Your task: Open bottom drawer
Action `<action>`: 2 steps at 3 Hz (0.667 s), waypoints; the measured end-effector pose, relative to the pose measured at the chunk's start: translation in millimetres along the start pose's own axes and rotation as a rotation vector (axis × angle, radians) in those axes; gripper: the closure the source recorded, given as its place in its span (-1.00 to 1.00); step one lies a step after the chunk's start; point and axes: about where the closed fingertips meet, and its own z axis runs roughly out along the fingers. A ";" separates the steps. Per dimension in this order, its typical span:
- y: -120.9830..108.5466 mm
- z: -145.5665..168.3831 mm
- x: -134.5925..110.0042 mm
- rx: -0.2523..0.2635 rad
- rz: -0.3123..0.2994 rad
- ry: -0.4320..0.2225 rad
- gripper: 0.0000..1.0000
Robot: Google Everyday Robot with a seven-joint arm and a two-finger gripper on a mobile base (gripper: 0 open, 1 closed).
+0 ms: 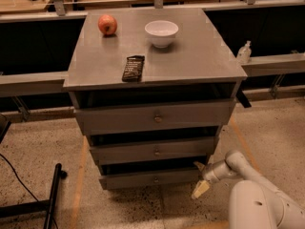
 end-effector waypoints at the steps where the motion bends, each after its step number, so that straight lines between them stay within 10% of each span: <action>1: 19.1 -9.6 2.6 -0.029 -0.006 -0.004 -1.00; 2: 19.2 -9.4 2.6 -0.029 -0.005 -0.004 -1.00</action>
Offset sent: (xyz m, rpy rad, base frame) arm -0.0274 -0.0121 0.0204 0.0119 0.0079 0.0313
